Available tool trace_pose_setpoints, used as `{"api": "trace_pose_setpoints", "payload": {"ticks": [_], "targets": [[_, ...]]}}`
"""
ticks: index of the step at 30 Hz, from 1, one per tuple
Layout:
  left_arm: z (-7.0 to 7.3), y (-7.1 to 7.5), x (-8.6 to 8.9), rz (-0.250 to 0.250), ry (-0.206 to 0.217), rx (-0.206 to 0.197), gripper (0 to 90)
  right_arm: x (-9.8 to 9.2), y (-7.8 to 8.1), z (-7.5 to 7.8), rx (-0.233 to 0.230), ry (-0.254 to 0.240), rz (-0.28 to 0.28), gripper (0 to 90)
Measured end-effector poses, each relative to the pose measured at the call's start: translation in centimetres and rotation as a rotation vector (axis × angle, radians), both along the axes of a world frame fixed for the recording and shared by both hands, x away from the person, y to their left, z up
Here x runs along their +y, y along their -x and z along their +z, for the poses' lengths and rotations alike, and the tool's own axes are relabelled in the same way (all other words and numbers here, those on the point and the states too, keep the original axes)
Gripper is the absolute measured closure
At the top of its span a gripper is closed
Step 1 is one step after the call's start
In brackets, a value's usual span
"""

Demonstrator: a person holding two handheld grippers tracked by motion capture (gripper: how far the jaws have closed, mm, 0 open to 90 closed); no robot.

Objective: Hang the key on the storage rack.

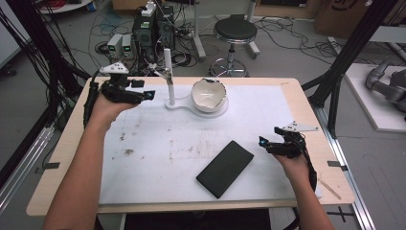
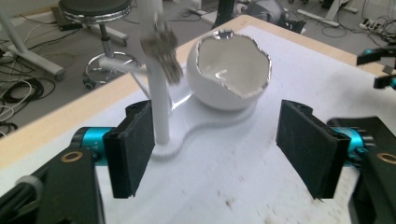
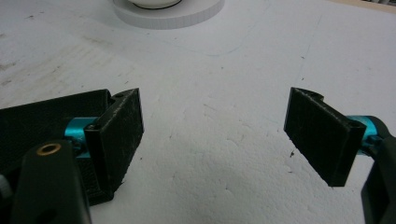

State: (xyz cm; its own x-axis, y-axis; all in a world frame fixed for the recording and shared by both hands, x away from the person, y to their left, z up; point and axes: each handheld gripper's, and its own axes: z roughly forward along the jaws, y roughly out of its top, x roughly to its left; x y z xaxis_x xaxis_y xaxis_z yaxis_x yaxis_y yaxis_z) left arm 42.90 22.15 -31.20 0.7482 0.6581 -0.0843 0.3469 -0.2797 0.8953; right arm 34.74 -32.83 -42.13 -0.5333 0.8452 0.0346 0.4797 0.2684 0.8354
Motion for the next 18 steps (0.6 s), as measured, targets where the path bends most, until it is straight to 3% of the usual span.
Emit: {"api": "trace_pose_setpoints", "payload": {"ticks": [4, 10, 16, 18], "targets": [[-1.3, 1.8, 0.8, -0.012, -0.005, 0.000, 23.7, 0.0, 0.0, 0.0, -0.005, 0.001, -0.004, 20.2], [-3.3, 3.9, 1.8, -0.008, 0.024, -0.023, 21.6, -0.1, -0.1, 0.0, -0.001, 0.005, -0.006, 20.1], [-5.3, 5.2, 2.3, 0.007, 0.052, -0.031, 20.2, -0.1, -0.2, -0.1, 0.003, 0.006, -0.012, 20.1], [-6.2, 5.6, 2.4, -0.001, 0.050, -0.013, 19.5, -0.2, -0.2, -0.1, 0.001, 0.005, -0.017, 20.2]]}}
